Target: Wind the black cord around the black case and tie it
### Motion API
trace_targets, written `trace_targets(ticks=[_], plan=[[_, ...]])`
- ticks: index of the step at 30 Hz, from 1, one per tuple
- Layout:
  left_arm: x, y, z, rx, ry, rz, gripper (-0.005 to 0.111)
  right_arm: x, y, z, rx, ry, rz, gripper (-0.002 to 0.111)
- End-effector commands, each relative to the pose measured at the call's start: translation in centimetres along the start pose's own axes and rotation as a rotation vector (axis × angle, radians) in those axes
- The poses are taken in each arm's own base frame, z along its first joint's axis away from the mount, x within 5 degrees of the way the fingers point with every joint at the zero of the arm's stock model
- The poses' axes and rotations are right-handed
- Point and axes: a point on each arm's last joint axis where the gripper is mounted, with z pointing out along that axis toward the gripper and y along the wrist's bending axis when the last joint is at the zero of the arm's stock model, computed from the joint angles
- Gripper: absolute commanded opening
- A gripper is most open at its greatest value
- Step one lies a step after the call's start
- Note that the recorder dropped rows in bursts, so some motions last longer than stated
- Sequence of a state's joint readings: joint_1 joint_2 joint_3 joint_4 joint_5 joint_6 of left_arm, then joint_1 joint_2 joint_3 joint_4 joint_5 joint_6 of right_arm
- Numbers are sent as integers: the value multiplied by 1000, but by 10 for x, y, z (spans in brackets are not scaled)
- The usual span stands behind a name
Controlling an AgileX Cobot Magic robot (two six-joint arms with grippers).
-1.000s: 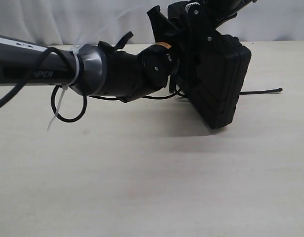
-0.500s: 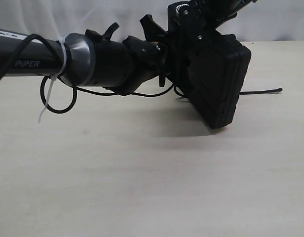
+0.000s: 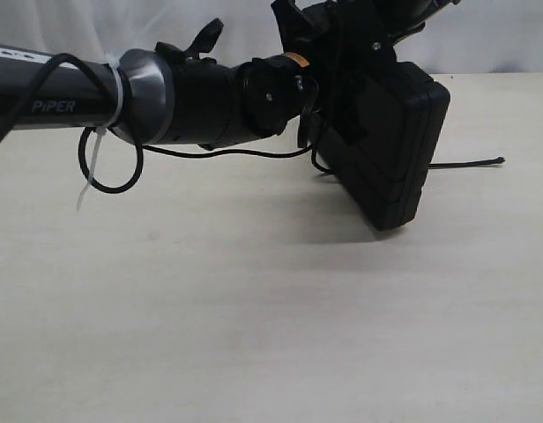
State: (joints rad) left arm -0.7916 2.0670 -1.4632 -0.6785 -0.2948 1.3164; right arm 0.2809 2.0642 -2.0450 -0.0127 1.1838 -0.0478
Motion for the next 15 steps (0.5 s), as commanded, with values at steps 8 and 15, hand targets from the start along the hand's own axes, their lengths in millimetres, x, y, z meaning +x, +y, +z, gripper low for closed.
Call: trace_targets(ticks=[8,15], plan=[[23,12,4,162,88,-32,0,7,3,12,-30,70,2,4],[23,15,4,127,79,-34,34,7,3,12,-30,70,2,4]])
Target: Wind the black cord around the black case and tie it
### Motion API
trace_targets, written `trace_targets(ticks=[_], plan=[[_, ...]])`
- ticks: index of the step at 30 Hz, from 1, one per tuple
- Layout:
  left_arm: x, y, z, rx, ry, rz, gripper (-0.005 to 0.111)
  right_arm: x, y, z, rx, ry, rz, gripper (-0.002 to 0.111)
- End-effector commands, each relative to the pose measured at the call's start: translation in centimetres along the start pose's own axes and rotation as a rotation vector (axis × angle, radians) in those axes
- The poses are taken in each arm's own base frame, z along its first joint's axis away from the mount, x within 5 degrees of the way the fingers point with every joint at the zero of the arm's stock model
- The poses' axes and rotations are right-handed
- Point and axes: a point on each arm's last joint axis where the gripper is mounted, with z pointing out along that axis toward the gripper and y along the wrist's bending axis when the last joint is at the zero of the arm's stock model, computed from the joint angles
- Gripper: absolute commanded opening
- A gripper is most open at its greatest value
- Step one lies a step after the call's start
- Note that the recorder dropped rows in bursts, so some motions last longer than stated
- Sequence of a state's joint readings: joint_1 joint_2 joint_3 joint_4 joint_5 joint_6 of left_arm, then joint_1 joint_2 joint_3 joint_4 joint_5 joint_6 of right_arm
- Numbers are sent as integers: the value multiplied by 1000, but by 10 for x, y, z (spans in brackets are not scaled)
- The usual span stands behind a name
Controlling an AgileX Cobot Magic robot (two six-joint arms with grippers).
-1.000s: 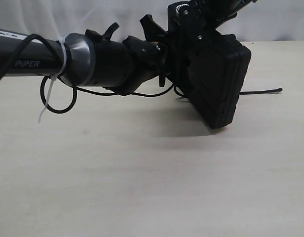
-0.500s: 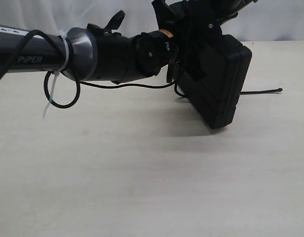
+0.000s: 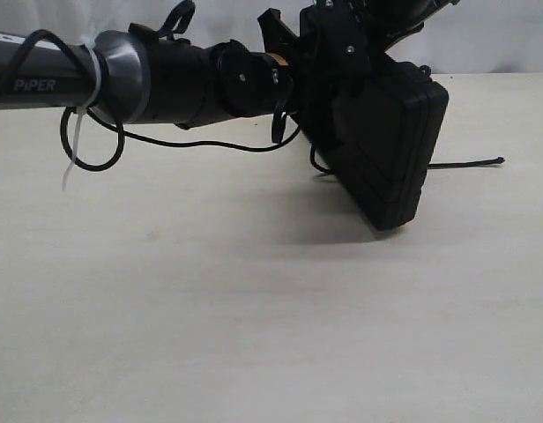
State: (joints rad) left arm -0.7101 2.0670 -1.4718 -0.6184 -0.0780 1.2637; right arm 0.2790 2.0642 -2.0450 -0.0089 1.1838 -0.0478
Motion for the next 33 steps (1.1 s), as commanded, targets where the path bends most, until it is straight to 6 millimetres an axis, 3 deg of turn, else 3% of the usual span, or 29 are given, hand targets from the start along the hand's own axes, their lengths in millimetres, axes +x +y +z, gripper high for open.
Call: trace_targets(ticks=[1,8,15,18,24,33], plan=[[-4,2,0,-16,-13,-11,43,7,3,12,-27,70,-1,4],[-3,7,-2,-26,-11,8,50,7,3,12,-27,70,-4,4],[36,44,-3,-34,79,-108,50,7,3,12,-27,70,-4,4],[35,33,-4,78,98,-199,50,7,3,12,-27,70,-4,4],[35,22,1,127,101,-321,50,7,3,12,-27,70,-4,4],[24,4,5,124,77,-237,50,7,3,12,-27,70,-4,4]])
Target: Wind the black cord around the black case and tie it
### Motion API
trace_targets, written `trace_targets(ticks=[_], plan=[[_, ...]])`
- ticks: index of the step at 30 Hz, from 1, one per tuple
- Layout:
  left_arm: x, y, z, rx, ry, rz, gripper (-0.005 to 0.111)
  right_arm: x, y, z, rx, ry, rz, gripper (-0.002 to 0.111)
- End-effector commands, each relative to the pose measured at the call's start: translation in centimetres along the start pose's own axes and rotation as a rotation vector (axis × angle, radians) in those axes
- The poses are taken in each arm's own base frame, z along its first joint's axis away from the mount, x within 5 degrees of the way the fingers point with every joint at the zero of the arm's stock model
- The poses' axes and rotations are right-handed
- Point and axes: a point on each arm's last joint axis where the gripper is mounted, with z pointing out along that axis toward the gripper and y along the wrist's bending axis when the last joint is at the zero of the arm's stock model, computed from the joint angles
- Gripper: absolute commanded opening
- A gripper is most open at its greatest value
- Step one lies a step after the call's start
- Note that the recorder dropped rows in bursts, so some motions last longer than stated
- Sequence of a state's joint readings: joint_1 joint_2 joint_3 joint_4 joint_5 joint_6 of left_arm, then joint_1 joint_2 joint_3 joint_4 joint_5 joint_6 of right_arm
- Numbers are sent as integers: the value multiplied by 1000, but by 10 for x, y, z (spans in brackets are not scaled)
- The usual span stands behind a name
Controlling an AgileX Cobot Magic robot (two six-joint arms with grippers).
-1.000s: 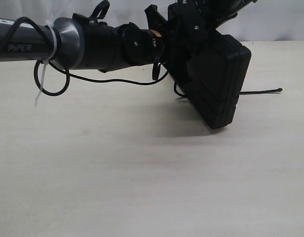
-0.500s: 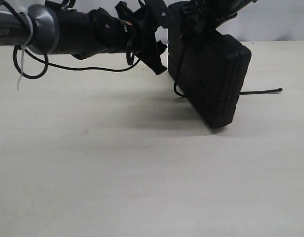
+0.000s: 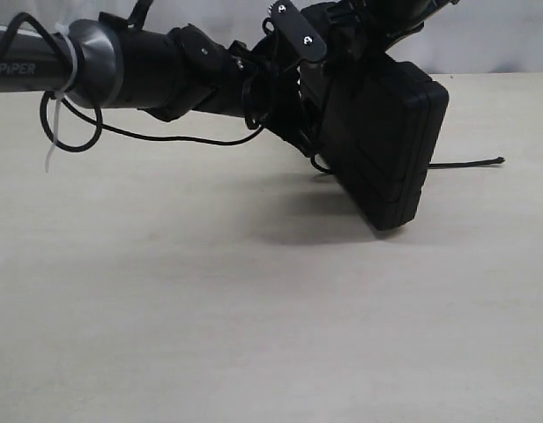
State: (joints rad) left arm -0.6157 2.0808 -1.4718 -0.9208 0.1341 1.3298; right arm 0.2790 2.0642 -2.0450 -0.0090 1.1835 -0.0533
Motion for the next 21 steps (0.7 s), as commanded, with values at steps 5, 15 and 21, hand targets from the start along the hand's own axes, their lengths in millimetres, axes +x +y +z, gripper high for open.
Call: trace_targets(ticks=[5,15,21], plan=[[-18,-19,4,-139,-66,148,50,7,3,12,-27,70,1,4],[11,-29,34,-148,-1,150,40,7,4,12,-33,70,3,4],[9,-30,33,-146,-4,153,1,7,4,12,-33,70,3,4]])
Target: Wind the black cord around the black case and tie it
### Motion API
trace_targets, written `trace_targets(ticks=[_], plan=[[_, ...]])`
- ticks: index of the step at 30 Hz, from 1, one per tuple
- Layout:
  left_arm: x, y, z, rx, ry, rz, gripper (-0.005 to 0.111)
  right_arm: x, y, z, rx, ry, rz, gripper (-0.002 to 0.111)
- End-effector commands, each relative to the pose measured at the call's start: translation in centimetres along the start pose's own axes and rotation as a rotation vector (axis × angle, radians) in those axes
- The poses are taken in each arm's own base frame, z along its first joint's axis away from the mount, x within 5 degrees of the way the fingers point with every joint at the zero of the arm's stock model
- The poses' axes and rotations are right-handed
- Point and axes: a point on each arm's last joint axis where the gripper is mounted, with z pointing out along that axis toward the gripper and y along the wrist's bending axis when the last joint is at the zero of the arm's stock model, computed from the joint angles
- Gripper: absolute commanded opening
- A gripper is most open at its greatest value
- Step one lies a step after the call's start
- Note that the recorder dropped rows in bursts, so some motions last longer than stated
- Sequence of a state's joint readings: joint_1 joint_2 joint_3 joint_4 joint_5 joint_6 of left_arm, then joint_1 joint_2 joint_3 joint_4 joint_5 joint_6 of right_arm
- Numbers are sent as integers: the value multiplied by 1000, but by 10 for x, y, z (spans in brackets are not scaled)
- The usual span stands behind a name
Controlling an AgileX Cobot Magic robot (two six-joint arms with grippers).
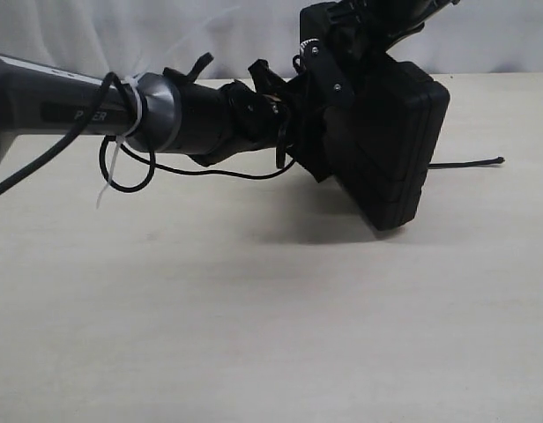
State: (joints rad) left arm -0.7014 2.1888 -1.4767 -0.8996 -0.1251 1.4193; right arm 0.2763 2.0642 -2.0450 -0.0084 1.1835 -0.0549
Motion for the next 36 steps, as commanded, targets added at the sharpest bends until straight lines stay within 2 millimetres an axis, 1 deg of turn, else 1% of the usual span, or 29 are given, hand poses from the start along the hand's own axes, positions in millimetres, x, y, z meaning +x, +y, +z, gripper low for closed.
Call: trace_targets(ticks=[1,11,15,19,20,21,24,26,28,29,30,32,33,34,36], plan=[[-5,-1,-3,-3,-14,-5,0,7,5,12,-33,70,2,4],[-5,-14,-5,151,6,23,0,7,4,12,-27,70,0,4],[-16,-6,-15,132,-26,55,0,7,4,12,-27,70,0,4],[-34,8,-33,104,-74,50,0,7,4,12,-27,70,0,4],[-39,6,-40,157,-80,53,0,7,4,12,-27,70,0,4],[-39,5,-42,183,-79,63,0,7,4,12,-27,70,0,4],[-33,-7,-47,352,-31,155,0,7,4,12,-27,70,0,4],[-28,-8,-49,404,-4,179,0,7,4,12,-27,70,0,4],[-24,4,-53,397,27,148,0,7,4,12,-27,70,0,4],[-24,17,-58,373,36,115,0,7,4,12,-27,70,0,4],[-24,24,-62,355,34,87,0,7,4,12,-27,70,0,4],[-31,48,-74,290,-5,-22,0,7,4,12,-27,70,0,4],[-36,55,-80,268,-33,-75,0,7,4,12,-27,70,0,4],[-43,61,-87,241,-76,-111,0,7,4,12,-27,70,0,4],[-50,63,-92,231,-118,-103,0,7,4,12,-27,70,0,4]])
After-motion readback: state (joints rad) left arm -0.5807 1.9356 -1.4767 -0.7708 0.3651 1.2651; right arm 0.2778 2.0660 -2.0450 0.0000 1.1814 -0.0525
